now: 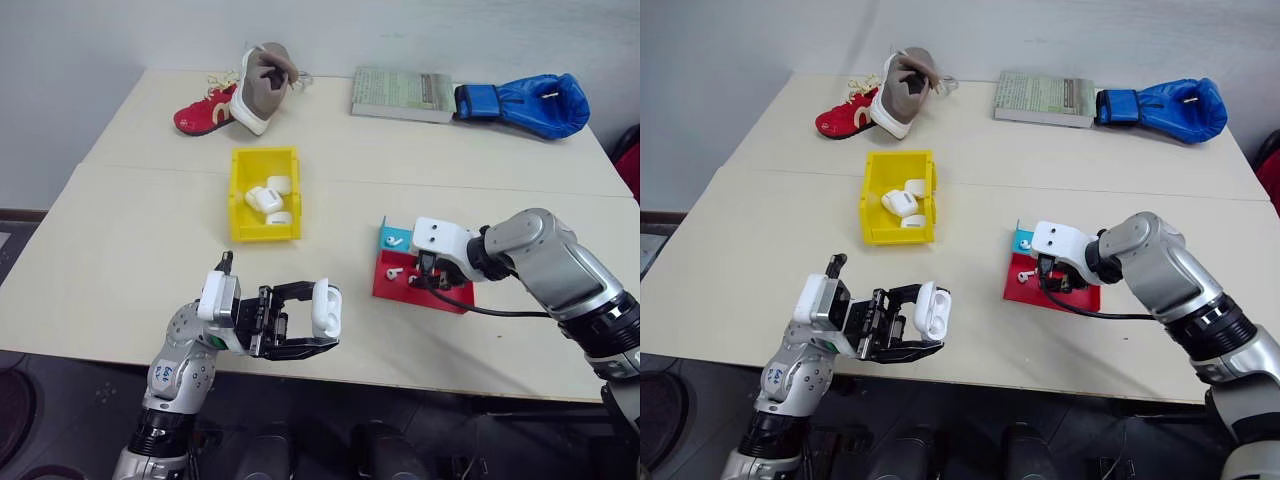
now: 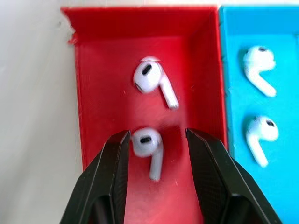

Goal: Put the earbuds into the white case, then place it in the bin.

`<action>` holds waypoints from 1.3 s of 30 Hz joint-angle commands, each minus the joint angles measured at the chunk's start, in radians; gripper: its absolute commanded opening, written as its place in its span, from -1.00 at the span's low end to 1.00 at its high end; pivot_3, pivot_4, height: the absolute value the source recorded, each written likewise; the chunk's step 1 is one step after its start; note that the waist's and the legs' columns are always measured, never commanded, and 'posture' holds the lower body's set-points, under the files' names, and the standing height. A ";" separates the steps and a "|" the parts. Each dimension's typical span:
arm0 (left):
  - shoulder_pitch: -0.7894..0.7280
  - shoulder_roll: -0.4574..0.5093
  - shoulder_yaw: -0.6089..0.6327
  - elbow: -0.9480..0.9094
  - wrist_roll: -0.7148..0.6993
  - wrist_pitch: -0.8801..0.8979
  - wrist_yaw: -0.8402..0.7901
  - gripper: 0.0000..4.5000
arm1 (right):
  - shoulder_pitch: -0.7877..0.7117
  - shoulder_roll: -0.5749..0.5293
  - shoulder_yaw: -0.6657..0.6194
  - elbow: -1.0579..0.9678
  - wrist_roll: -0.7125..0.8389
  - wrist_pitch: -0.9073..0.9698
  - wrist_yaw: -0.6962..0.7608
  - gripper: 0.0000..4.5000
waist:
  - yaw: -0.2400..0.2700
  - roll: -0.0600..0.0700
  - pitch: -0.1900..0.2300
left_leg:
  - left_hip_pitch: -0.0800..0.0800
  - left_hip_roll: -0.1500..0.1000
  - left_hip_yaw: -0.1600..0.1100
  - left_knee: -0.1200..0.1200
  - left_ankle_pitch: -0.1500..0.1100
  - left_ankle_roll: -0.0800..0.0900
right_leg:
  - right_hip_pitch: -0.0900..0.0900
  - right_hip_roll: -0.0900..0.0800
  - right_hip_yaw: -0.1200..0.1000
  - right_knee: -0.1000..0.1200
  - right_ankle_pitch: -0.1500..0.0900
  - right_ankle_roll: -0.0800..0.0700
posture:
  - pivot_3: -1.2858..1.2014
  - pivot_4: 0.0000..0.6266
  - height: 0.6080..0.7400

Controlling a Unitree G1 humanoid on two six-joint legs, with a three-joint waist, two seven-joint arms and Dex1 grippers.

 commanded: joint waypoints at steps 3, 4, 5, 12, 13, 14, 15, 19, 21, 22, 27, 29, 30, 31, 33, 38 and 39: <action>-0.005 0.013 0.023 -0.014 -0.017 -0.011 -0.002 0.24 | -0.017 0.002 0.002 0.006 -0.036 -0.019 0.025 -0.16 | 0.002 0.000 0.000 | 0.000 0.000 0.000 0.000 0.000 0.000 | 0.000 0.000 0.000 0.000 0.000 0.000 | 0.03 -0.52 1.00; -0.006 0.014 0.024 -0.013 -0.017 -0.010 -0.002 0.24 | -0.017 0.003 0.003 0.008 -0.039 -0.020 0.029 -0.16 | 0.001 0.000 0.000 | 0.000 0.000 0.000 0.000 0.000 0.000 | 0.000 0.000 0.000 0.000 0.000 0.000 | 0.03 -0.52 1.00; -0.007 0.014 0.026 -0.012 -0.017 -0.009 -0.003 0.24 | -0.017 0.002 0.004 0.009 -0.042 -0.022 0.036 -0.16 | 0.000 0.000 0.000 | 0.000 0.000 0.000 0.000 0.000 0.000 | 0.000 0.000 0.000 0.000 0.000 0.000 | 0.03 -0.52 1.00; 0.002 0.014 0.025 -0.021 -0.010 -0.012 0.008 0.24 | 0.007 -0.011 -0.003 -0.001 -0.055 -0.024 0.060 -0.16 | 0.000 0.000 0.000 | 0.000 0.000 0.000 0.000 0.000 0.000 | 0.000 0.000 0.000 0.000 0.000 0.000 | 0.03 -0.52 1.00; 0.003 0.014 0.024 -0.023 -0.009 -0.013 0.010 0.24 | 0.008 -0.010 -0.005 0.001 -0.057 -0.024 0.060 -0.16 | 0.000 0.000 0.000 | 0.000 0.000 0.000 0.000 0.000 0.000 | 0.000 0.000 0.000 0.000 0.000 0.000 | 0.03 -0.52 1.00; 0.003 0.013 0.023 -0.024 -0.008 -0.014 0.012 0.24 | 0.009 -0.009 -0.006 0.003 -0.058 -0.024 0.061 -0.16 | 0.000 0.000 0.000 | 0.000 0.000 0.000 0.000 0.000 0.000 | 0.000 0.000 0.000 0.000 0.000 0.000 | 0.03 -0.52 1.00; 0.005 0.013 0.022 -0.026 -0.007 -0.014 0.014 0.24 | 0.009 -0.007 -0.006 0.006 -0.059 -0.025 0.061 -0.16 | 0.000 0.000 0.000 | 0.000 0.000 0.000 0.000 0.000 0.000 | 0.000 0.000 0.000 0.000 0.000 0.000 | 0.03 -0.52 1.00; 0.006 0.012 0.018 -0.030 -0.004 -0.016 0.020 0.24 | 0.007 0.001 -0.002 0.021 -0.064 -0.033 0.058 -0.16 | 0.000 0.000 0.000 | 0.000 0.000 0.000 0.000 0.000 0.000 | 0.000 0.000 0.000 0.000 0.000 0.000 | 0.03 -0.52 1.00; 0.006 0.013 0.018 -0.030 -0.003 -0.016 0.022 0.24 | 0.006 0.002 0.002 0.026 -0.066 -0.036 0.060 -0.32 | 0.000 0.000 0.000 | 0.000 0.000 0.000 0.000 0.000 0.000 | 0.000 0.000 0.000 0.000 0.000 0.000 | 0.03 -0.52 1.00; 0.006 0.013 0.018 -0.030 -0.003 -0.016 0.023 0.24 | 0.005 0.003 0.003 0.028 -0.067 -0.037 0.061 -0.41 | 0.000 0.000 0.000 | 0.000 0.000 0.000 0.000 0.000 0.000 | 0.000 0.000 0.000 0.000 0.000 0.000 | 0.03 -0.52 1.00; 0.005 0.013 0.018 -0.031 -0.002 -0.017 0.028 0.24 | 0.004 0.007 0.008 0.037 -0.071 -0.044 0.067 -0.81 | 0.000 0.000 0.000 | 0.000 0.000 0.000 0.000 0.000 0.000 | 0.000 0.000 0.000 0.000 0.000 0.000 | 0.03 -0.52 1.00; 0.005 0.012 0.019 -0.032 -0.003 -0.018 0.030 0.24 | 0.004 0.010 0.004 0.038 -0.071 -0.049 0.067 -0.81 | 0.000 0.000 0.000 | 0.000 0.000 0.000 0.000 0.000 0.000 | 0.001 0.000 0.000 0.000 0.000 0.000 | 0.03 -0.52 1.00; 0.005 0.012 0.019 -0.032 -0.004 -0.019 0.030 0.24 | 0.004 0.012 0.002 0.038 -0.071 -0.051 0.067 -0.81 | 0.000 0.000 0.000 | 0.000 0.000 0.000 0.000 0.000 0.000 | 0.001 0.000 0.000 0.000 0.000 0.000 | 0.03 -0.52 1.00; 0.006 0.014 0.019 -0.039 -0.022 -0.001 0.028 0.24 | 0.003 0.012 -0.012 0.037 -0.062 -0.058 0.067 -0.81 | 0.000 0.000 0.000 | 0.000 0.000 0.000 0.000 0.000 0.000 | 0.001 0.000 0.000 0.000 0.000 0.000 | 0.03 -0.52 1.00; 0.008 0.020 0.024 -0.063 -0.071 0.054 0.038 0.24 | 0.010 0.008 -0.071 0.018 -0.008 -0.065 0.083 -0.81 | 0.000 0.000 0.000 | 0.000 0.000 0.000 0.000 0.000 0.000 | 0.000 0.000 0.000 0.000 0.000 0.000 | 0.03 -0.52 1.00; -0.015 0.027 0.041 -0.097 -0.155 0.143 0.064 0.24 | 0.096 -0.003 -0.342 -0.054 0.195 -0.141 0.110 -0.81 | 0.004 0.000 0.000 | 0.000 0.000 -0.001 -0.001 0.000 0.000 | 0.000 0.000 0.000 0.000 0.000 0.000 | 0.03 -0.52 1.00; -0.023 0.024 0.045 -0.094 -0.162 0.145 0.062 0.24 | 0.120 0.005 -0.398 -0.073 0.241 -0.159 0.115 -0.81 | 0.004 0.000 0.000 | 0.000 0.000 -0.001 -0.001 0.000 0.000 | 0.001 0.000 0.000 0.000 0.000 0.000 | 0.03 -0.52 1.00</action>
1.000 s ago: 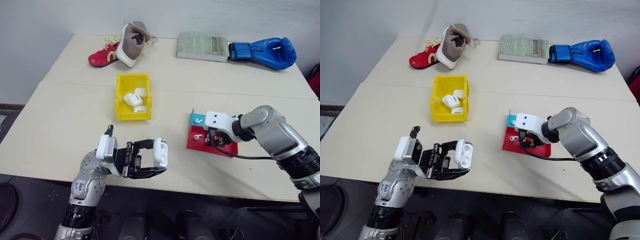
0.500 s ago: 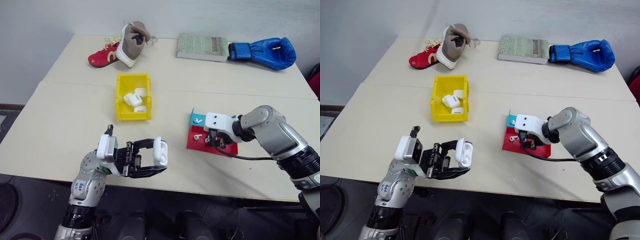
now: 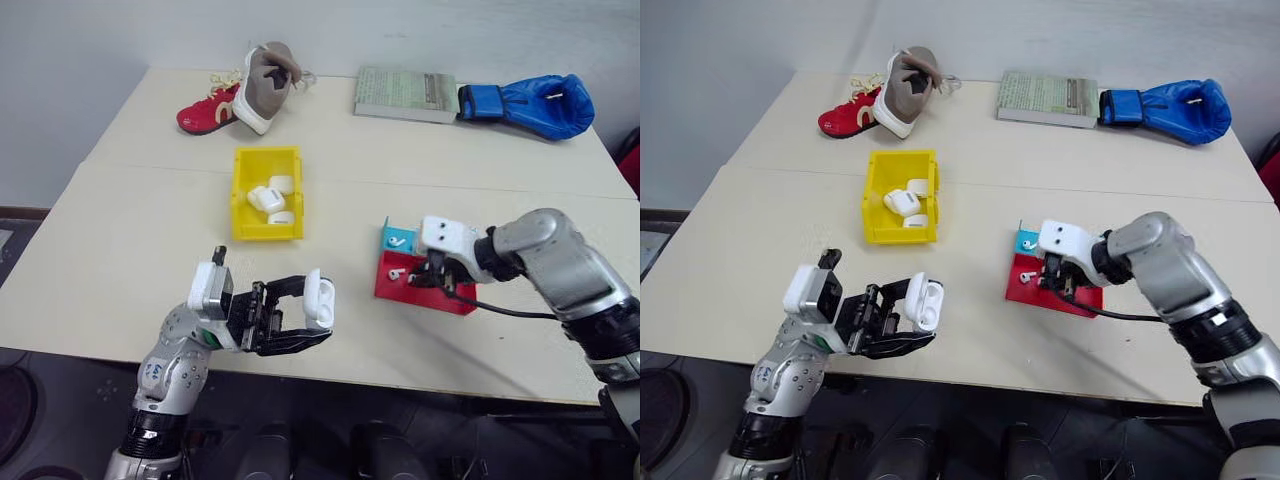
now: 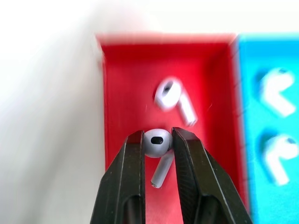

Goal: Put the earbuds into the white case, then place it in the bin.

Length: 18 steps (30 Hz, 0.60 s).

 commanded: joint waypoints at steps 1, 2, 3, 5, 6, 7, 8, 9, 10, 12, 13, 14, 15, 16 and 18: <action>-0.033 -0.011 0.021 -0.035 -0.054 0.015 0.005 0.24 | 0.061 0.014 -0.252 -0.100 0.207 -0.062 0.030 -0.81 | 0.001 0.000 0.000 | 0.000 0.000 0.000 0.000 0.000 0.000 | 0.000 0.000 0.000 0.000 0.000 0.000 | 0.03 -0.52 1.00; -0.049 -0.022 0.022 -0.025 -0.058 0.010 0.003 0.24 | 0.086 0.041 -0.338 -0.141 0.311 -0.035 0.038 -0.81 | 0.001 0.000 0.000 | 0.000 0.000 0.000 0.000 0.000 0.000 | 0.000 0.000 -0.001 0.000 0.000 0.000 | 0.03 -0.52 1.00; -0.064 -0.030 0.022 -0.015 -0.060 0.007 -0.001 0.24 | 0.104 0.077 -0.419 -0.181 0.416 -0.004 0.029 -0.81 | 0.001 0.000 0.000 | 0.000 0.000 0.000 0.000 0.000 0.000 | 0.001 0.000 -0.001 -0.001 0.000 0.000 | 0.03 -0.52 1.00; -0.098 -0.049 0.021 0.009 -0.065 0.008 -0.010 0.24 | 0.126 0.177 -0.569 -0.258 0.642 0.065 -0.062 -0.81 | -0.001 0.000 0.000 | 0.000 0.000 -0.001 0.000 0.000 0.000 | 0.001 0.001 -0.001 0.000 0.000 0.001 | 0.03 -0.52 1.00; -0.118 -0.061 0.021 0.024 -0.070 0.012 -0.014 0.24 | 0.135 0.234 -0.619 -0.296 0.731 0.070 -0.125 -0.81 | -0.003 0.000 0.000 | 0.000 0.001 0.000 0.001 0.000 0.000 | 0.002 0.001 -0.002 0.001 0.000 0.001 | 0.03 -0.52 1.00; -0.135 -0.068 0.022 0.036 -0.075 0.019 -0.015 0.24 | 0.143 0.276 -0.643 -0.330 0.788 0.069 -0.172 -0.81 | -0.004 0.000 0.000 | 0.000 0.001 0.000 0.001 0.000 0.000 | 0.001 0.001 -0.001 0.004 0.000 0.001 | 0.03 -0.52 1.00; -0.154 -0.084 0.026 0.051 -0.093 0.028 -0.019 0.24 | 0.155 0.309 -0.645 -0.368 0.821 0.063 -0.214 -0.81 | -0.003 0.000 0.000 | 0.000 0.001 0.000 0.001 0.000 0.000 | 0.001 0.001 -0.001 0.006 0.000 0.001 | 0.03 -0.52 1.00; -0.173 -0.096 0.027 0.068 -0.097 0.029 -0.021 0.24 | 0.165 0.349 -0.637 -0.408 0.847 0.048 -0.252 -0.81 | -0.003 0.000 0.000 | 0.001 0.001 0.000 0.001 0.000 0.000 | 0.001 0.001 -0.001 0.007 0.000 0.001 | 0.03 -0.52 1.00; -0.189 -0.107 0.024 0.080 -0.100 0.033 -0.026 0.24 | 0.176 0.382 -0.622 -0.444 0.859 0.030 -0.287 -0.81 | -0.004 0.000 0.000 | 0.001 0.001 0.000 0.001 0.000 -0.001 | 0.001 0.001 -0.001 0.007 0.000 0.001 | 0.03 -0.52 1.00; -0.216 -0.122 0.020 0.099 -0.099 0.036 -0.034 0.24 | 0.190 0.437 -0.586 -0.497 0.852 -0.022 -0.330 -0.81 | -0.004 0.000 0.000 | 0.001 0.000 0.000 0.001 0.000 0.000 | 0.000 0.001 -0.001 0.007 0.000 0.001 | 0.03 -0.52 1.00; -0.235 -0.138 0.017 0.110 -0.105 0.045 -0.030 0.24 | 0.201 0.465 -0.556 -0.521 0.834 -0.055 -0.338 -0.81 | -0.004 0.000 0.000 | 0.001 0.000 0.000 0.001 0.000 0.000 | 0.000 0.001 -0.001 0.007 0.000 0.001 | 0.03 -0.52 1.00; -0.254 -0.157 0.014 0.118 -0.110 0.048 -0.028 0.24 | 0.209 0.493 -0.521 -0.540 0.798 -0.104 -0.336 -0.81 | -0.003 0.000 0.000 | 0.001 0.000 0.000 0.001 0.000 0.000 | 0.000 0.001 -0.001 0.007 0.000 0.001 | 0.03 -0.52 1.00; -0.268 -0.171 0.011 0.125 -0.111 0.052 -0.026 0.24 | 0.216 0.512 -0.493 -0.553 0.775 -0.139 -0.336 -0.81 | -0.003 0.000 0.000 | 0.001 0.000 0.000 0.001 0.000 0.000 | 0.000 0.001 -0.001 0.008 0.000 0.001 | 0.03 -0.52 1.00; -0.282 -0.184 0.010 0.129 -0.118 0.063 -0.018 0.24 | 0.217 0.532 -0.469 -0.559 0.754 -0.166 -0.348 -0.81 | -0.003 0.000 0.000 | 0.001 -0.001 0.000 0.001 0.000 0.000 | 0.000 0.001 0.000 0.008 0.000 0.001 | 0.03 -0.52 1.00; -0.302 -0.202 0.006 0.129 -0.122 0.082 -0.011 0.24 | 0.209 0.558 -0.427 -0.556 0.722 -0.212 -0.364 -0.81 | -0.003 0.000 0.000 | 0.001 -0.001 0.000 0.001 0.000 0.000 | 0.000 0.001 0.000 0.008 0.000 0.001 | 0.03 -0.52 1.00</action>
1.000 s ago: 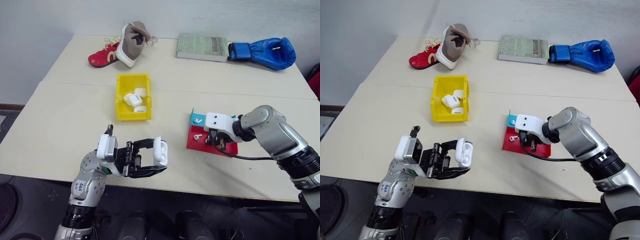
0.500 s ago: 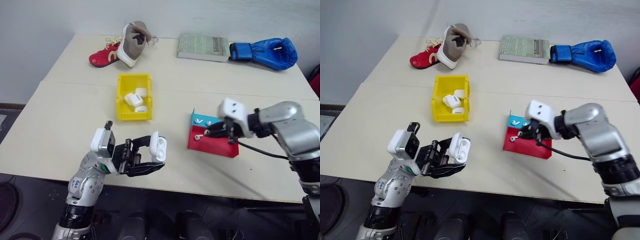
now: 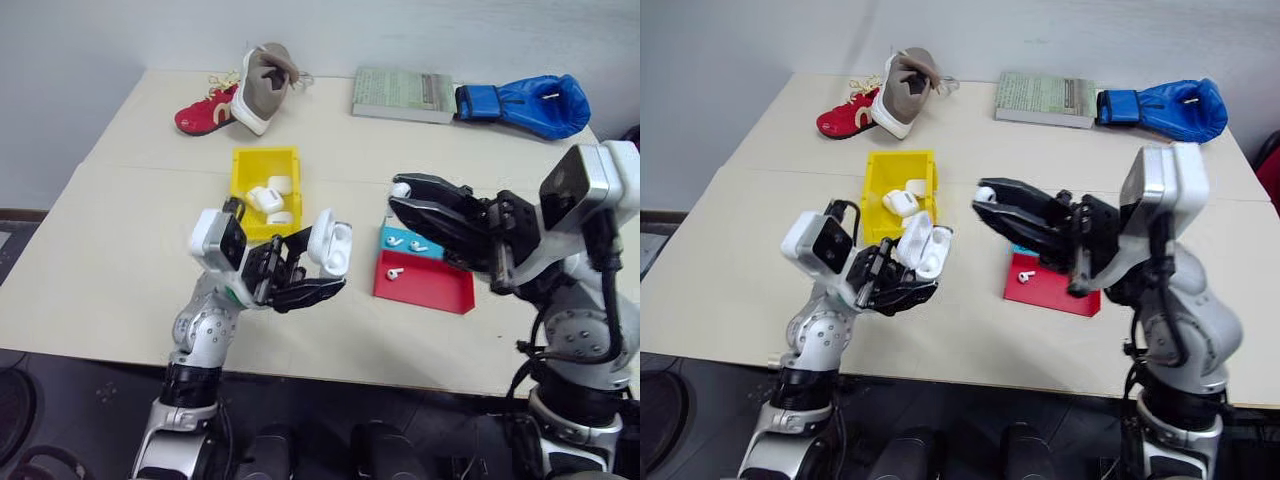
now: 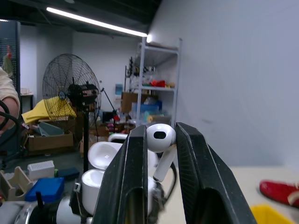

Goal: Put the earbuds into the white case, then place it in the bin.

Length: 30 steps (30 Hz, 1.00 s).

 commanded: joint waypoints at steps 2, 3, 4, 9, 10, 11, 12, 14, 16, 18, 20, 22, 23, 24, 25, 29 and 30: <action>-0.038 -0.026 -0.006 -0.013 -0.029 0.035 0.015 0.24 | -0.010 0.035 0.072 -0.027 -0.070 -0.124 -0.030 -0.81 | 0.000 0.000 0.000 | 0.000 0.000 0.000 0.000 0.000 0.000 | 0.000 0.000 0.000 0.000 0.000 0.000 | 0.03 -0.52 1.00; -0.039 -0.027 -0.006 -0.016 -0.030 0.041 0.014 0.24 | -0.011 0.039 0.086 -0.022 -0.082 -0.141 -0.032 -0.81 | 0.000 0.000 0.000 | 0.000 0.000 0.000 0.000 0.000 0.000 | 0.000 0.000 0.000 0.000 0.000 0.000 | 0.03 -0.52 1.00; -0.040 -0.029 -0.007 -0.022 -0.032 0.047 0.017 0.24 | -0.012 0.045 0.100 -0.013 -0.096 -0.160 -0.035 -0.81 | 0.000 0.000 0.000 | 0.000 0.000 0.000 0.000 0.000 0.000 | 0.000 0.000 0.000 0.000 0.000 0.000 | 0.03 -0.52 1.00; -0.041 -0.032 -0.001 -0.047 -0.041 0.074 0.032 0.24 | -0.005 0.053 0.138 0.023 -0.134 -0.225 -0.040 -0.81 | -0.001 0.000 0.000 | 0.000 0.000 0.000 0.000 0.000 0.000 | 0.000 0.000 0.000 0.000 0.000 0.000 | 0.03 -0.52 1.00; -0.042 -0.031 0.002 -0.049 -0.043 0.077 0.032 0.24 | -0.005 0.053 0.143 0.028 -0.138 -0.234 -0.041 -0.81 | -0.001 0.000 0.000 | 0.000 0.000 0.000 0.000 0.000 0.000 | 0.000 0.000 0.000 0.000 0.000 0.000 | 0.03 -0.52 1.00; -0.042 -0.031 0.004 -0.052 -0.045 0.080 0.035 0.24 | -0.003 0.053 0.146 0.034 -0.142 -0.243 -0.042 -0.81 | -0.001 0.000 0.000 | 0.000 0.000 0.000 0.000 0.000 0.000 | 0.000 0.000 0.000 0.000 0.000 0.000 | 0.03 -0.52 1.00; -0.042 -0.031 0.005 -0.056 -0.046 0.082 0.039 0.24 | 0.000 0.052 0.149 0.039 -0.144 -0.252 -0.042 -0.81 | -0.001 0.000 0.000 | 0.000 0.000 0.000 0.000 0.000 0.000 | 0.000 0.000 0.000 0.000 0.000 0.000 | 0.03 -0.52 1.00; -0.042 -0.033 0.007 -0.062 -0.047 0.084 0.045 0.24 | 0.005 0.048 0.153 0.045 -0.146 -0.266 -0.043 -0.81 | -0.001 0.000 0.000 | 0.000 0.000 0.000 0.000 0.000 0.000 | 0.000 0.000 0.000 0.000 0.000 0.000 | 0.03 -0.52 1.00; -0.041 -0.036 0.012 -0.068 -0.050 0.087 0.056 0.24 | 0.013 0.043 0.152 0.049 -0.145 -0.279 -0.042 -0.81 | -0.001 0.000 0.000 | 0.000 0.000 0.000 0.000 0.000 0.000 | 0.000 0.000 0.000 0.000 0.000 0.000 | 0.03 -0.52 1.00; -0.036 -0.036 0.014 -0.073 -0.051 0.088 0.063 0.24 | 0.019 0.037 0.148 0.050 -0.139 -0.288 -0.042 -0.81 | -0.001 0.000 0.000 | 0.000 0.000 0.000 0.000 0.000 0.000 | 0.000 0.000 0.000 0.000 0.000 0.000 | 0.03 -0.52 1.00; -0.032 -0.036 0.014 -0.075 -0.050 0.088 0.065 0.24 | 0.021 0.032 0.143 0.049 -0.130 -0.292 -0.048 -0.81 | -0.001 0.000 0.000 | 0.000 0.000 0.000 0.000 0.000 0.000 | 0.000 0.000 0.000 0.000 0.000 0.000 | 0.03 -0.52 1.00; -0.026 -0.037 0.012 -0.080 -0.046 0.088 0.068 0.24 | 0.021 0.026 0.133 0.043 -0.115 -0.290 -0.056 -0.81 | -0.001 0.000 0.000 | 0.000 0.000 0.000 0.000 0.000 0.000 | 0.000 0.000 0.000 0.000 0.000 0.000 | 0.03 -0.52 1.00; -0.024 -0.037 0.012 -0.080 -0.045 0.087 0.069 0.24 | 0.021 0.018 0.133 0.042 -0.113 -0.289 -0.055 -0.81 | -0.001 0.000 0.000 | 0.000 0.000 0.000 0.000 0.000 0.000 | 0.000 0.000 0.000 0.000 0.000 0.000 | 0.03 -0.52 1.00; -0.023 -0.038 0.012 -0.080 -0.044 0.086 0.069 0.24 | 0.020 0.010 0.133 0.044 -0.115 -0.289 -0.053 -0.81 | -0.001 0.000 0.000 | 0.000 0.000 0.000 0.000 0.000 0.000 | 0.000 0.000 0.000 0.000 0.000 0.000 | 0.03 -0.52 1.00; -0.023 -0.040 0.011 -0.080 -0.043 0.085 0.070 0.24 | 0.021 0.003 0.134 0.045 -0.116 -0.289 -0.052 -0.81 | -0.001 0.000 0.000 | 0.000 0.000 0.000 0.000 0.000 0.000 | 0.000 0.000 0.000 0.000 0.000 0.000 | 0.03 -0.52 1.00; -0.024 -0.051 0.002 -0.085 -0.039 0.082 0.077 0.24 | 0.026 -0.015 0.143 0.055 -0.122 -0.297 -0.045 -0.81 | 0.000 0.000 0.000 | 0.000 0.000 0.000 0.000 0.000 0.000 | 0.000 0.000 0.000 0.000 0.000 0.000 | 0.03 -0.52 1.00; -0.025 -0.053 0.000 -0.086 -0.038 0.081 0.077 0.24 | 0.028 -0.017 0.146 0.056 -0.122 -0.298 -0.043 -0.81 | 0.000 0.000 0.000 | 0.000 0.000 0.000 0.000 0.000 0.000 | 0.000 0.000 0.000 0.000 0.000 0.000 | 0.03 -0.52 1.00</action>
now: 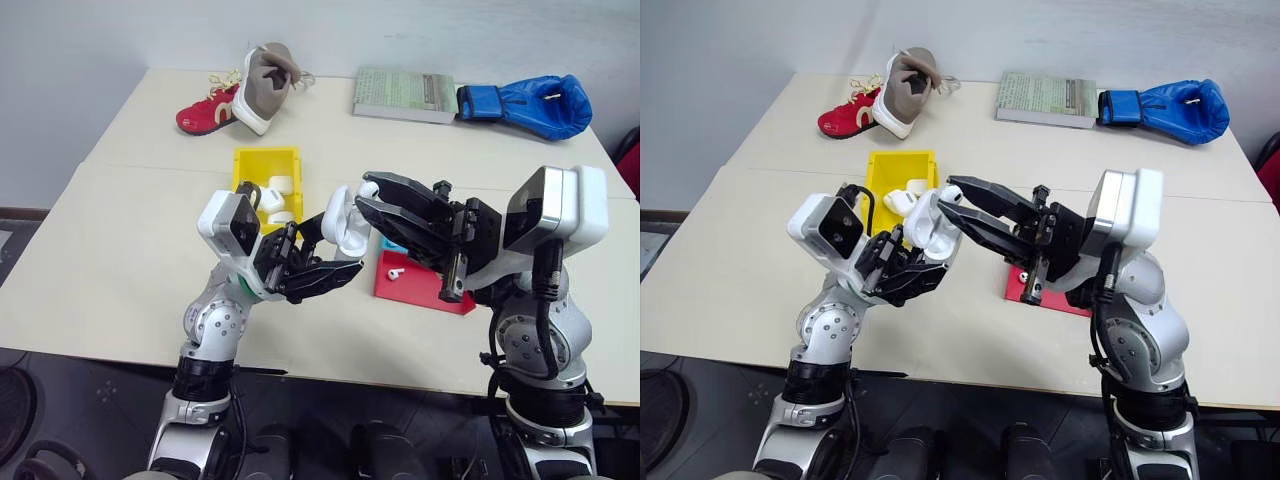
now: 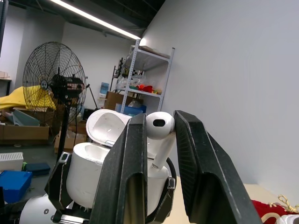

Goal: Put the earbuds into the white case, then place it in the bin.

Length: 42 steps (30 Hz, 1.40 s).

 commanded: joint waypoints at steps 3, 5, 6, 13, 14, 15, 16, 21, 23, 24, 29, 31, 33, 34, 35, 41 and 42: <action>-0.005 -0.015 -0.009 -0.041 -0.013 -0.010 0.001 0.24 | 0.010 -0.018 -0.007 -0.003 0.009 -0.012 0.008 -0.81 | 0.000 0.000 0.000 | 0.000 0.000 0.000 0.000 0.000 0.000 | 0.000 0.000 0.000 0.000 0.000 0.000 | 0.03 -0.52 1.00; -0.006 -0.016 -0.009 -0.039 -0.013 -0.011 0.000 0.24 | 0.014 -0.021 -0.004 -0.002 0.011 -0.011 0.011 -0.81 | 0.000 0.000 0.000 | 0.000 0.000 0.000 0.000 0.000 0.000 | 0.000 0.000 0.000 0.000 0.000 0.000 | 0.03 -0.52 1.00; -0.006 -0.016 -0.009 -0.038 -0.013 -0.012 -0.001 0.24 | 0.015 -0.022 -0.003 -0.001 0.010 -0.011 0.012 -0.81 | 0.000 0.000 0.000 | 0.000 0.000 0.000 0.000 0.000 0.000 | 0.000 0.000 0.000 0.000 0.000 0.000 | 0.03 -0.52 1.00; -0.016 -0.019 -0.002 -0.034 -0.015 -0.017 -0.002 0.24 | 0.045 -0.032 0.016 0.014 -0.017 -0.032 0.037 -0.81 | 0.000 0.000 0.000 | 0.000 0.000 0.000 0.000 0.000 0.000 | 0.000 0.000 0.000 0.000 0.000 0.000 | 0.03 -0.52 1.00; -0.018 -0.018 -0.002 -0.034 -0.014 -0.018 -0.004 0.24 | 0.048 -0.033 0.018 0.017 -0.020 -0.037 0.041 -0.81 | 0.000 0.000 0.000 | 0.000 0.000 0.000 0.000 0.000 0.000 | 0.000 0.000 0.000 0.000 0.000 0.000 | 0.03 -0.52 1.00; -0.020 -0.017 -0.002 -0.033 -0.013 -0.018 -0.007 0.24 | 0.051 -0.036 0.020 0.022 -0.022 -0.038 0.047 -0.81 | 0.000 0.000 0.000 | 0.000 0.000 0.000 0.000 0.000 0.000 | 0.000 0.000 0.000 0.000 0.000 0.000 | 0.03 -0.52 1.00; -0.021 -0.017 -0.003 -0.032 -0.012 -0.018 -0.009 0.24 | 0.052 -0.039 0.023 0.025 -0.023 -0.041 0.051 -0.81 | 0.000 0.000 0.000 | 0.000 0.000 0.000 0.000 0.000 0.000 | 0.000 0.000 0.000 -0.001 0.000 0.000 | 0.03 -0.52 1.00; -0.037 -0.017 -0.007 -0.048 -0.010 -0.014 -0.009 0.24 | 0.072 -0.049 0.032 0.041 -0.018 -0.042 0.067 -0.81 | 0.000 0.000 0.000 | 0.000 0.000 0.000 0.000 0.000 0.000 | 0.000 0.000 0.000 -0.001 0.000 0.000 | 0.03 -0.52 1.00; -0.040 -0.018 -0.007 -0.046 -0.006 -0.018 -0.011 0.24 | 0.083 -0.059 0.035 0.039 0.001 -0.027 0.077 -0.65 | 0.000 0.000 0.000 | 0.000 0.000 0.000 0.000 0.000 0.000 | 0.000 0.000 0.000 -0.001 0.000 0.000 | 0.03 -0.52 1.00; -0.039 -0.018 -0.007 -0.046 -0.005 -0.019 -0.012 0.24 | 0.086 -0.062 0.034 0.038 0.007 -0.026 0.081 -0.48 | 0.001 0.000 0.000 | 0.000 0.000 0.000 0.000 0.000 0.000 | 0.000 0.000 0.000 -0.001 0.000 0.000 | 0.03 -0.52 1.00; -0.034 -0.016 0.001 -0.037 0.005 -0.026 -0.019 0.24 | 0.085 -0.093 0.002 0.029 0.026 -0.028 0.089 0.28 | 0.001 0.000 0.000 | 0.000 0.000 0.000 0.000 0.000 0.000 | 0.001 0.000 0.000 -0.001 0.000 0.000 | 0.03 -0.52 1.00; -0.027 -0.005 0.012 -0.025 0.012 -0.033 -0.019 0.24 | 0.093 -0.131 -0.056 0.015 0.056 -0.011 0.080 0.59 | 0.001 0.000 0.000 | 0.000 0.000 0.000 0.000 0.000 0.000 | 0.001 0.000 0.000 -0.001 0.000 0.000 | 0.03 -0.52 1.00; -0.010 0.021 0.028 -0.011 0.021 -0.042 -0.029 0.24 | 0.131 -0.191 -0.136 -0.001 0.085 0.009 0.074 0.91 | 0.006 -0.001 0.000 | 0.000 0.000 0.000 0.000 0.000 0.000 | 0.001 0.000 0.000 -0.002 0.000 0.000 | 0.03 -0.52 1.00; 0.002 0.038 0.039 -0.006 0.024 -0.042 -0.036 0.24 | 0.164 -0.227 -0.183 -0.009 0.100 0.022 0.075 0.99 | 0.007 -0.001 0.000 | 0.000 0.000 0.000 0.000 0.000 0.000 | 0.001 0.000 0.000 -0.002 0.000 0.000 | 0.03 -0.52 1.00; 0.012 0.052 0.048 -0.002 0.025 -0.043 -0.040 0.24 | 0.192 -0.255 -0.221 -0.013 0.108 0.026 0.077 0.99 | 0.008 -0.001 0.000 | 0.000 0.000 -0.001 -0.001 0.000 0.000 | 0.001 0.000 0.000 -0.002 0.000 0.000 | 0.03 -0.52 1.00; 0.072 0.135 0.108 0.007 0.025 -0.058 -0.056 0.24 | 0.491 -0.384 -0.511 0.050 0.050 -0.015 0.170 0.99 | 0.019 -0.001 0.001 | 0.000 0.000 0.000 -0.002 0.000 0.001 | 0.003 0.000 -0.001 -0.008 0.000 0.000 | 0.03 -0.52 1.00; 0.079 0.145 0.115 0.007 0.023 -0.060 -0.056 0.24 | 0.534 -0.389 -0.542 0.074 0.030 -0.033 0.186 0.99 | 0.023 -0.001 0.001 | 0.000 0.000 0.000 -0.003 0.000 0.001 | 0.004 0.000 -0.001 -0.009 0.000 0.000 | 0.03 -0.52 1.00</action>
